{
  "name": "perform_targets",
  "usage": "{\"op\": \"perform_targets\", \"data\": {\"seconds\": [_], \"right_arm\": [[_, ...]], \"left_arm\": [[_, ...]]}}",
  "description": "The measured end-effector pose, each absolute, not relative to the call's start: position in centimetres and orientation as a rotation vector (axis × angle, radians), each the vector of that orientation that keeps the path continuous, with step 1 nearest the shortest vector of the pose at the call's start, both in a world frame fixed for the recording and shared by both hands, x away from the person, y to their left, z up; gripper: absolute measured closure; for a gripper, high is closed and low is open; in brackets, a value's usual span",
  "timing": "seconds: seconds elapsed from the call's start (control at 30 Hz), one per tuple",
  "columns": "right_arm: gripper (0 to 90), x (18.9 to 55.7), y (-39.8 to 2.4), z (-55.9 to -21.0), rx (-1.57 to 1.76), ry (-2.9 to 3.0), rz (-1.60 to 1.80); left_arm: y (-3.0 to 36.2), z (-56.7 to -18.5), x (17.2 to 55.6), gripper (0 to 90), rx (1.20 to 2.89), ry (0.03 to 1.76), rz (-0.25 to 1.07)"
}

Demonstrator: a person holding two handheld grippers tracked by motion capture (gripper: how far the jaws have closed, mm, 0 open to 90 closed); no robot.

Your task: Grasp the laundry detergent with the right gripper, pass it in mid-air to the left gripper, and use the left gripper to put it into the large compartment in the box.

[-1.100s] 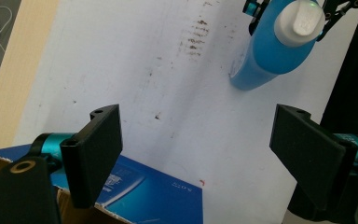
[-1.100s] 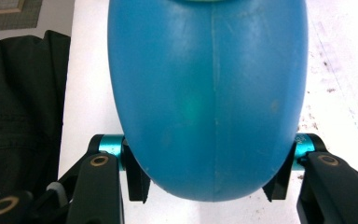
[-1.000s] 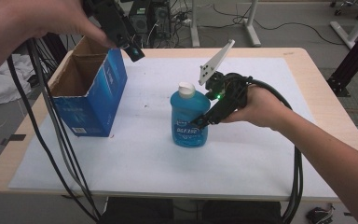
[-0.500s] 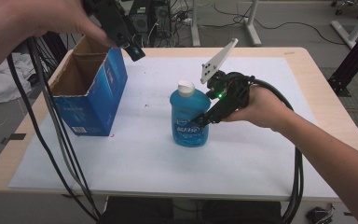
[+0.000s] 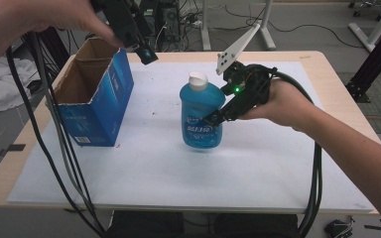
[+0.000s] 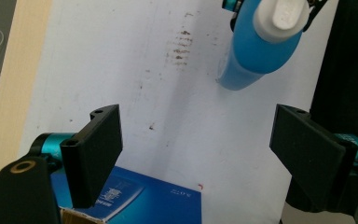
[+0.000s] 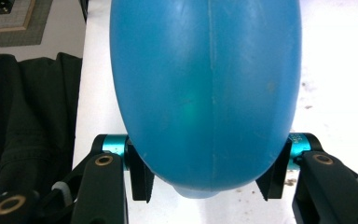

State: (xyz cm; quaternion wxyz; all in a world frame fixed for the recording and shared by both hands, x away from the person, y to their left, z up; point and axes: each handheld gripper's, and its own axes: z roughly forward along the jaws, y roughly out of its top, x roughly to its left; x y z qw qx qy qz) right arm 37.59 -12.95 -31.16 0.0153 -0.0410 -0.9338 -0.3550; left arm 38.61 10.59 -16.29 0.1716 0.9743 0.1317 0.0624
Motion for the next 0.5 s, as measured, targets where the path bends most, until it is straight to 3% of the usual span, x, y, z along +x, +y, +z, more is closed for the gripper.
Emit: {"op": "perform_targets", "data": {"seconds": [0.5], "right_arm": [[48.3, 38.1, -13.0, -25.1, -0.094, -2.94, -1.116]], "left_arm": [[9.1, -14.1, 38.7, 17.2, 2.77, 0.267, 0.137]]}}
